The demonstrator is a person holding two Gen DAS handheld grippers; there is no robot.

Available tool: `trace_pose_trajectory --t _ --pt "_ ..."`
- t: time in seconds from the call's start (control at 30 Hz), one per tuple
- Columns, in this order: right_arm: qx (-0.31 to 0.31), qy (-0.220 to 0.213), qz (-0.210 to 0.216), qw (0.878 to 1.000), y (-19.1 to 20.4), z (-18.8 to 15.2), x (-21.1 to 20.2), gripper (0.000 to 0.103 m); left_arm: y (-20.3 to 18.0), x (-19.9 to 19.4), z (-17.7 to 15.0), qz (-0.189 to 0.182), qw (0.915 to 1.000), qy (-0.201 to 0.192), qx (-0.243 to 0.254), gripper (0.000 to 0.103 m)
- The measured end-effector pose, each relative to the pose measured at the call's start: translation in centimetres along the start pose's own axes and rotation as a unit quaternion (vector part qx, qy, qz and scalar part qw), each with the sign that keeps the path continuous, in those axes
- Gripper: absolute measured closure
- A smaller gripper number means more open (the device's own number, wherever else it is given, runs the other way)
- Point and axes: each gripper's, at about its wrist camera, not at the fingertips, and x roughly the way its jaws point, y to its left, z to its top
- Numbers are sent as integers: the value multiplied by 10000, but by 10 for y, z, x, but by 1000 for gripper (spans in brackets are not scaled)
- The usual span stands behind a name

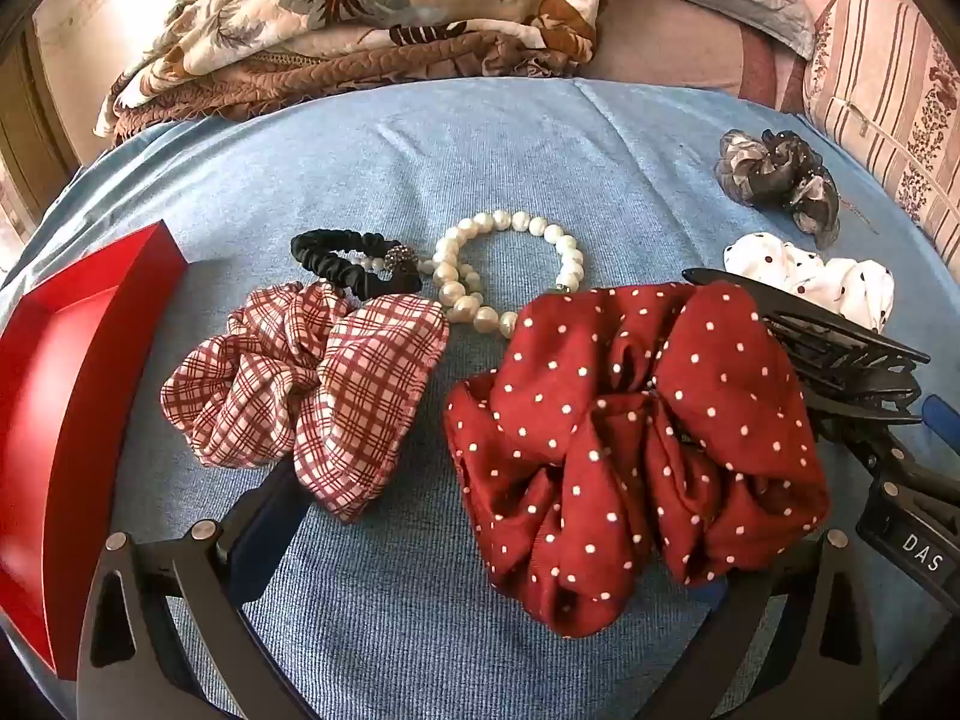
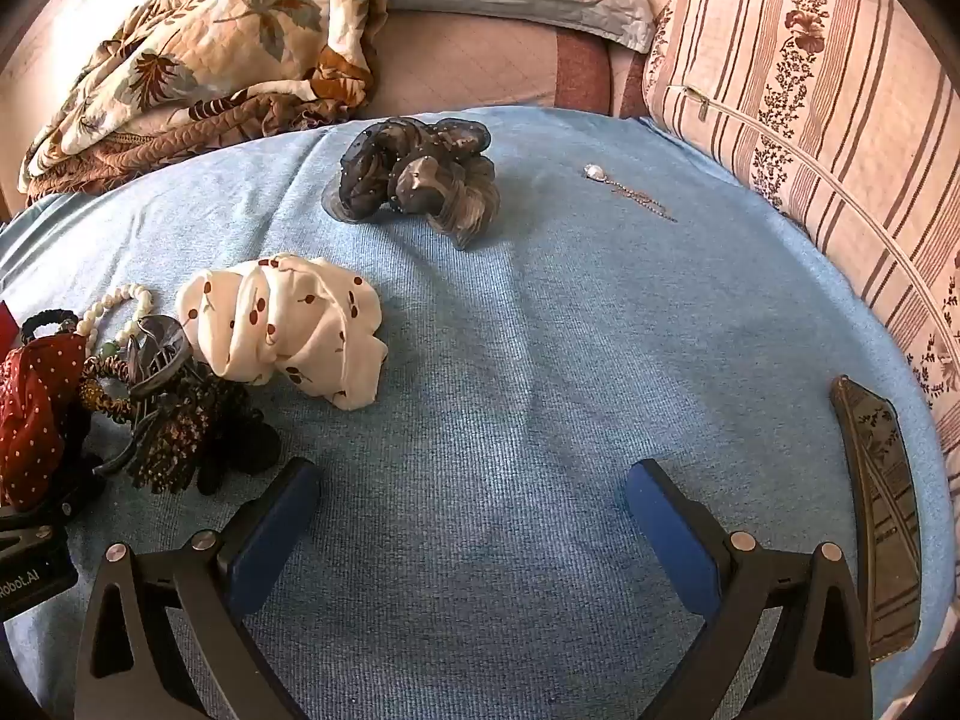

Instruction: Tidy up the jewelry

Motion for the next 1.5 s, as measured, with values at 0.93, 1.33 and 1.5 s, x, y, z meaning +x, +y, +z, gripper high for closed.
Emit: trace_pose_trajectory --t 0.93,1.33,1.5 --pt "-60 22 -54 10000 2 1 -2 0 2 -1 0 16 10000 9 18 0" --pt "-50 42 -47 10000 2 1 -1 0 2 2 3 21 9999 101 -43 0" --pt "-49 37 -74 10000 4 1 -1 0 0 1 3 55 9998 199 70 0"
